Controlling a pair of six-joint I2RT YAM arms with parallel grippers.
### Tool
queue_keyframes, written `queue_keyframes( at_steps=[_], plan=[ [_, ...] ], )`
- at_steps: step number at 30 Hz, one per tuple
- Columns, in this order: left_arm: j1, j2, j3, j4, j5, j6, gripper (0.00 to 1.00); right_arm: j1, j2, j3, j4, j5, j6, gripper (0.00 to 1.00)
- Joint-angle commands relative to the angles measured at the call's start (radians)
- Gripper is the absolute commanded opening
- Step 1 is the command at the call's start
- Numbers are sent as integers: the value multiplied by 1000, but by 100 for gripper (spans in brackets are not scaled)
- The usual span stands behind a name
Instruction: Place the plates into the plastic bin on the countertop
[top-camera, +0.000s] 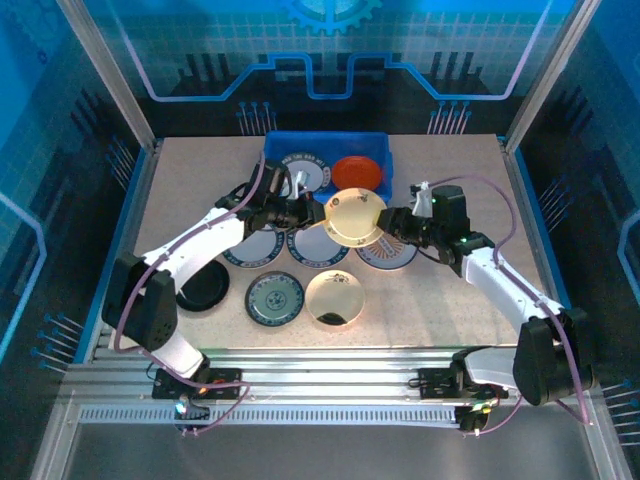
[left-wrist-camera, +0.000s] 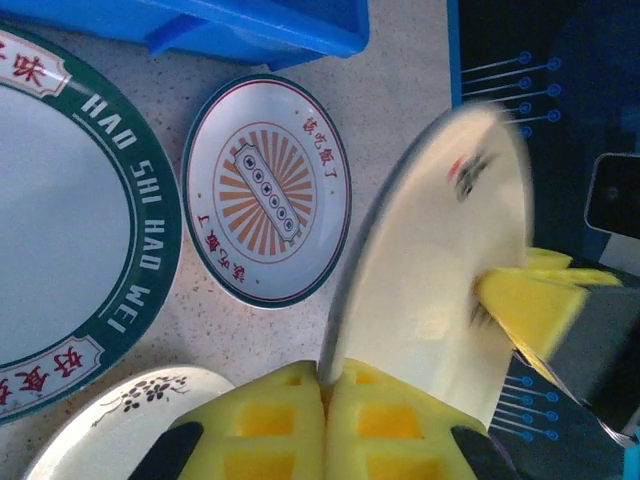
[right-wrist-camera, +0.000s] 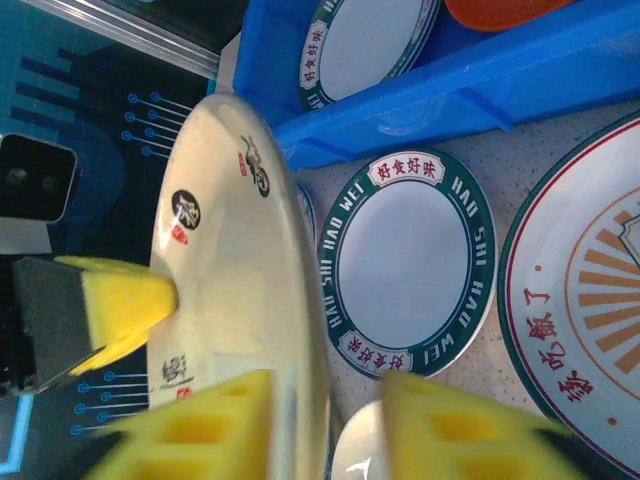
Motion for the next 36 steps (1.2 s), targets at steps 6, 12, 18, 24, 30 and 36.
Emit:
queue_keyframes(
  at_steps=[6,12,18,24,30,36],
  plan=[
    [46,100,209,-76,-141,65,0,-46,-107,53,-156,140,-47,70],
    [75,261,417,-134,-193,85,0,-121,-175,3,-172,159,-11,69],
    [83,452,630,-149,-240,64,0,-153,-202,-18,-184,147,5,68],
    [93,627,792,-153,-262,34,0,-182,-220,-9,-210,131,-1,68],
    [101,744,890,-131,-273,3,0,-192,-218,-5,-215,120,-8,67],
    [104,854,1009,-144,-258,-25,0,-194,-199,-11,-212,116,-8,67]
  ],
)
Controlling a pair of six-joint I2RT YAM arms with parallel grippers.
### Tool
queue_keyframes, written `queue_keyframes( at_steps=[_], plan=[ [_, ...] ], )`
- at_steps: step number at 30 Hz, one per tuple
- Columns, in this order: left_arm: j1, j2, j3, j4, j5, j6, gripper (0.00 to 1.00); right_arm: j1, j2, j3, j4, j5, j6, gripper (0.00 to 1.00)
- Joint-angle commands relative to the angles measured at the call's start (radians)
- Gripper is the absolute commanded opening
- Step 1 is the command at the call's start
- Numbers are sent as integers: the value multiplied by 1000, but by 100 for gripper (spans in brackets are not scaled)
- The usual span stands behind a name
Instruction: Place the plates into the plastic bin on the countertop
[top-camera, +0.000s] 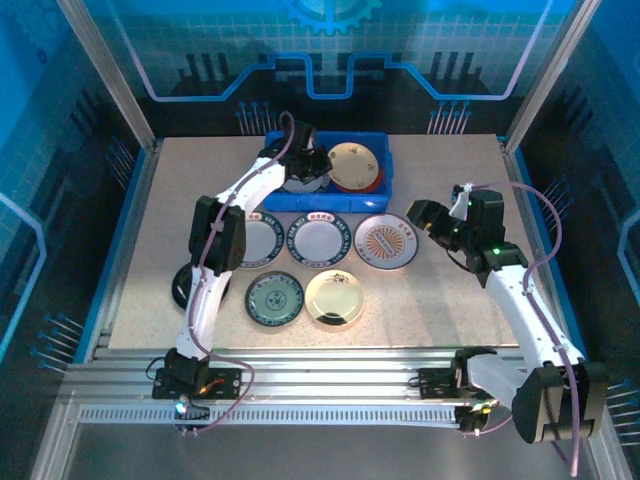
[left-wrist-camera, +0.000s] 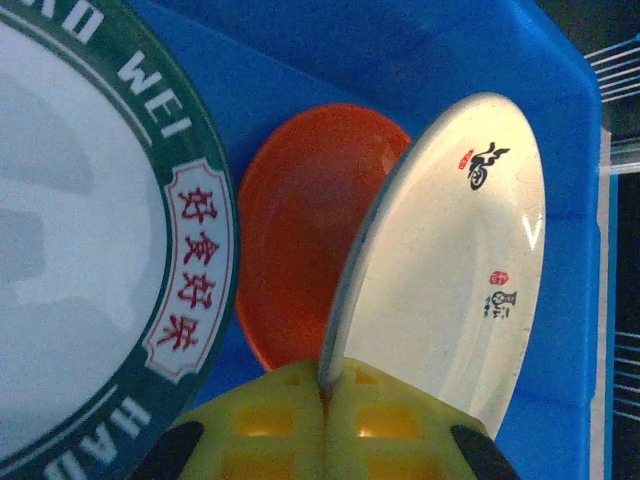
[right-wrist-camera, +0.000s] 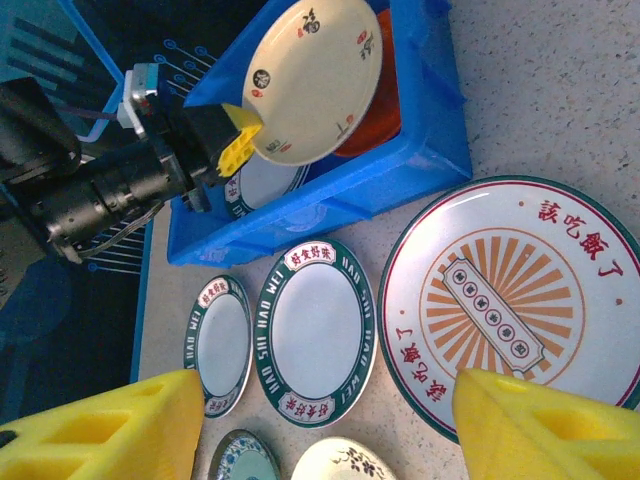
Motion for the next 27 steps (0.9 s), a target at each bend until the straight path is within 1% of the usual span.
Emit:
queue_keyframes(
  at_steps=[1,7,15,19,20,22,23,24,25,27],
  plan=[
    [9,56,107,-12,9,-28,0,-11,13,-2,-15,-16,-1,67],
    [8,134,192,-44,21,-46,0,-12,40,2,-15,-24,-4,67],
    [8,164,194,-55,17,-41,0,-12,53,13,-21,-28,-15,67],
    [8,171,208,-94,9,-12,0,-13,46,10,-30,-26,-22,68],
    [7,170,208,-102,6,-4,2,-10,43,11,-35,-23,-27,68],
    [8,167,206,-116,-3,11,26,-11,41,14,-56,-7,-39,68],
    [6,165,205,-123,-11,19,41,-11,41,16,-69,2,-46,68],
    [6,161,204,-126,-15,26,50,-10,41,17,-82,13,-53,68],
    [6,160,205,-130,-19,30,53,-10,41,18,-99,25,-60,68],
    [6,152,204,-132,-24,34,56,-11,38,12,-122,50,-69,68]
  ],
)
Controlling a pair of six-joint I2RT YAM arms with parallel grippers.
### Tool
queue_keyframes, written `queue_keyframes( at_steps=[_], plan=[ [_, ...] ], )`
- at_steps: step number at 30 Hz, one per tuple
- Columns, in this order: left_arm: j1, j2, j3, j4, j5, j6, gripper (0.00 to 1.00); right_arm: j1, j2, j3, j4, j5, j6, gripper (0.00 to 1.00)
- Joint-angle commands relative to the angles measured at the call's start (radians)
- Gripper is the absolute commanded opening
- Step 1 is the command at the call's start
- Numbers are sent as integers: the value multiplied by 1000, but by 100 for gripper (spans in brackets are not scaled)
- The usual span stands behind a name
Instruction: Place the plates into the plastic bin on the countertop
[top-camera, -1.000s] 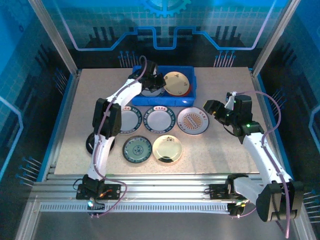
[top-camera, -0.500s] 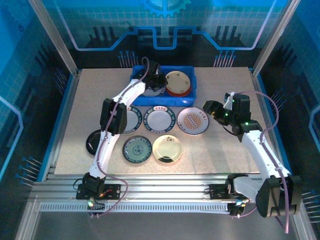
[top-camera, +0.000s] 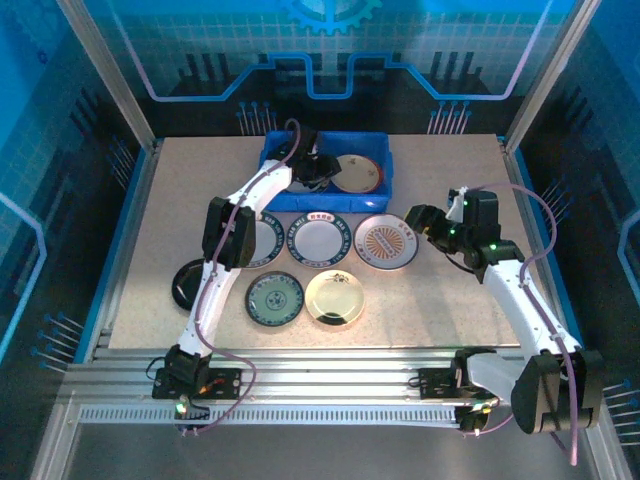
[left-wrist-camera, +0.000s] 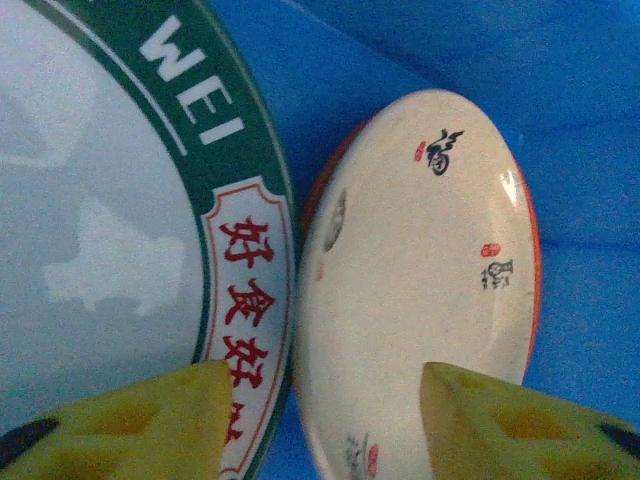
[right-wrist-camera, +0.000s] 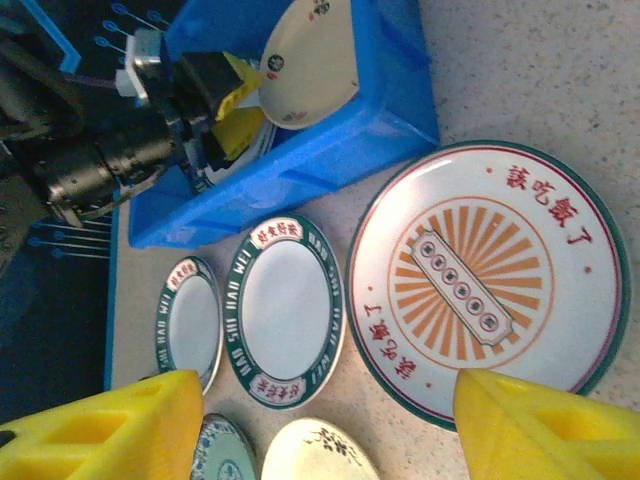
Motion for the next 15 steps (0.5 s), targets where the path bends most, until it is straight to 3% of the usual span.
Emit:
queue_keyframes(
  at_steps=[1,9,15],
  plan=[
    [5,-13,35,-35,-17,28,56,-11,-12,4,-65,44,-39,68],
    [3,-67,36,-31,-14,61,58,-10,-7,-79,-25,64,-35,65],
    [-10,-217,-43,16,-23,116,61,-11,9,-123,13,85,-43,62]
  ],
)
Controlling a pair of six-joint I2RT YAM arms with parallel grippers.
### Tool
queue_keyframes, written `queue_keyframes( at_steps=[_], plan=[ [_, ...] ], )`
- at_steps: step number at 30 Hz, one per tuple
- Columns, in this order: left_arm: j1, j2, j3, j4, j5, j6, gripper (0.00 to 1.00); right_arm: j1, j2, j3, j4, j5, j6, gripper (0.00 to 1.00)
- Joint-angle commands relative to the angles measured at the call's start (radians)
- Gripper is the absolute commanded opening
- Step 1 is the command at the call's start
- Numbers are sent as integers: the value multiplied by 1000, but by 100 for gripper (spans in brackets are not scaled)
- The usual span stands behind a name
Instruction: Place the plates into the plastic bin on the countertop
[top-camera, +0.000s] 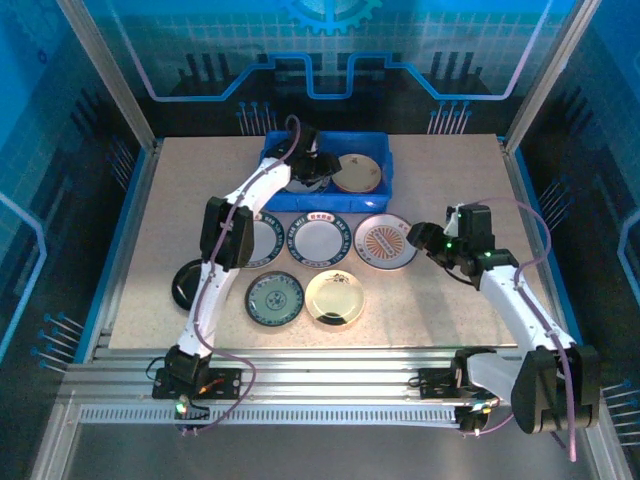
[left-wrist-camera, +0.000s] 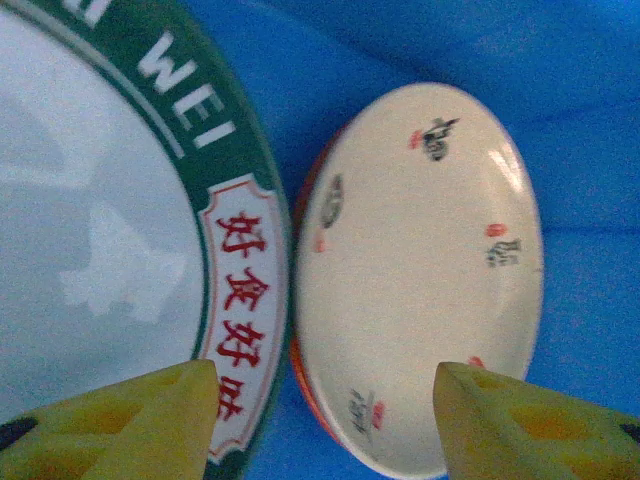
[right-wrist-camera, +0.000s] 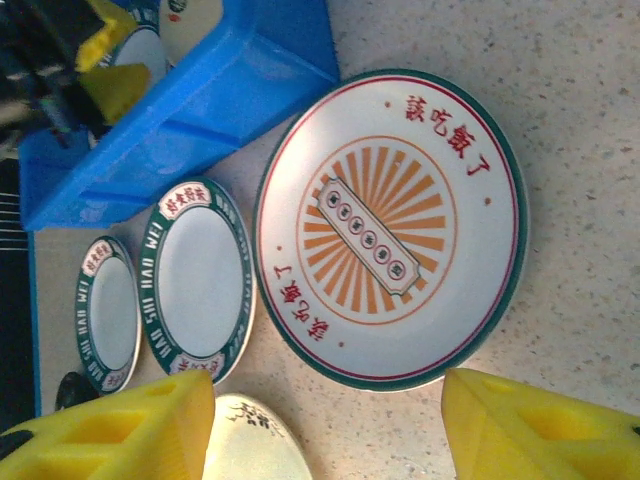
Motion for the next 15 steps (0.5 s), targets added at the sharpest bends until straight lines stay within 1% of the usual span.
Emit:
queue_keyframes(
  at_steps=[1,5,8,12,15],
  plan=[
    [-14,-194,-34,37,-16,65,61,-11,2,-22,31,32,-21,62],
    [-45,-323,-107,31,-15,117,62,-11,-23,-38,32,47,-23,63],
    [-77,-448,-221,39,-3,147,63,-11,-40,-51,29,48,-20,63],
    [-118,-656,-468,95,37,143,64,-11,-72,-98,62,56,-1,62],
    [-148,-817,-695,175,80,108,65,-9,-76,-126,80,58,16,58]
  ],
)
